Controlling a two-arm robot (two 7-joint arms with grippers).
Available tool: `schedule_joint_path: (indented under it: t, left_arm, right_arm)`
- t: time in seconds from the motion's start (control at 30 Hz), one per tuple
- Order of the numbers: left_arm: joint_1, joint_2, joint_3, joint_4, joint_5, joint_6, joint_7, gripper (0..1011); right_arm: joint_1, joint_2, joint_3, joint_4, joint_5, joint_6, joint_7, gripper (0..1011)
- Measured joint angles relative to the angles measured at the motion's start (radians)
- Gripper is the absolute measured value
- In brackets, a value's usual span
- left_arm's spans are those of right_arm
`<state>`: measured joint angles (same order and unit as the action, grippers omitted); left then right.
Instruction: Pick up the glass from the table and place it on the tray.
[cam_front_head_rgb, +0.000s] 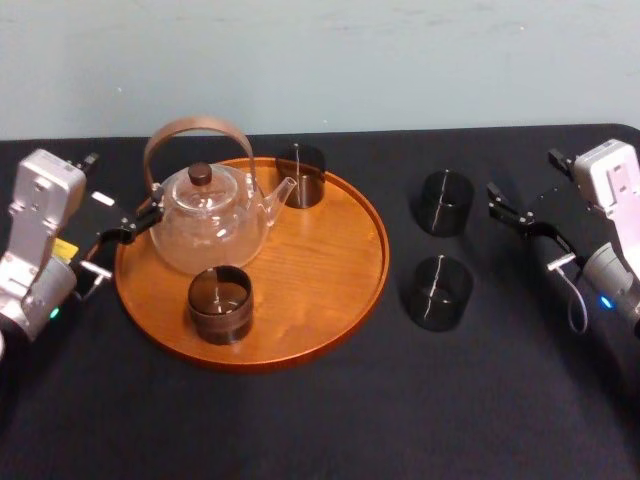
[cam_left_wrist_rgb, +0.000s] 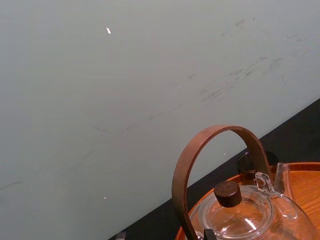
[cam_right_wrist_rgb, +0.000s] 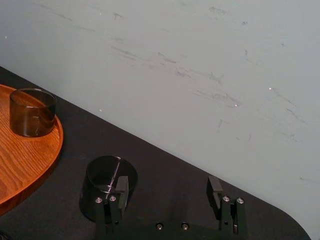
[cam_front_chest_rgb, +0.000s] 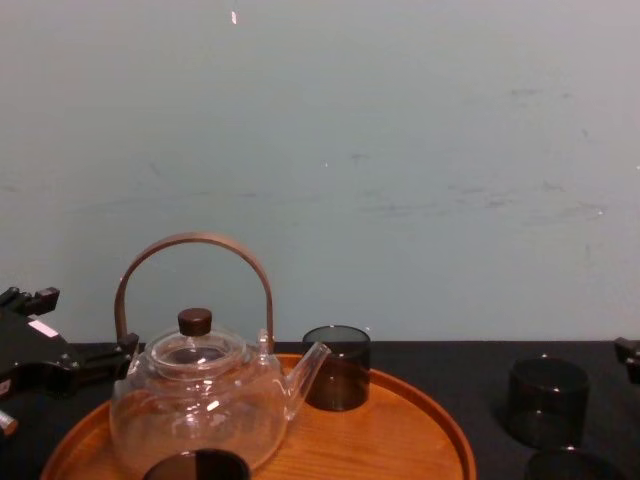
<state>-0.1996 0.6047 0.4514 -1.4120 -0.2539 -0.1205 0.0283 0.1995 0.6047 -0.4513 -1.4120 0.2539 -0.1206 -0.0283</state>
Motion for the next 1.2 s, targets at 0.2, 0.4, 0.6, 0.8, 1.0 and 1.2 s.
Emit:
schedule_joint_path:
  t: [0.2,0.4,0.6,0.8,1.0,1.2]
  left_arm:
    - [0.0,0.0,0.0,0.0,0.0,0.0,0.0,1010]
    - [0.0,0.0,0.0,0.0,0.0,0.0,0.0,1010]
    - [0.0,0.0,0.0,0.0,0.0,0.0,0.0,1009]
    - [0.0,0.0,0.0,0.0,0.0,0.0,0.0,1009]
    - [0.0,0.0,0.0,0.0,0.0,0.0,0.0,1009]
    - [0.0,0.0,0.0,0.0,0.0,0.0,0.0,1010]
  right_arm:
    - [0.0,0.0,0.0,0.0,0.0,0.0,0.0,1002]
    - [0.0,0.0,0.0,0.0,0.0,0.0,0.0,1002]
    - [0.0,0.0,0.0,0.0,0.0,0.0,0.0,1002]
    - [0.0,0.0,0.0,0.0,0.0,0.0,0.0,1002]
    - [0.0,0.0,0.0,0.0,0.0,0.0,0.0,1002]
    - [0.0,0.0,0.0,0.0,0.0,0.0,0.0,1002]
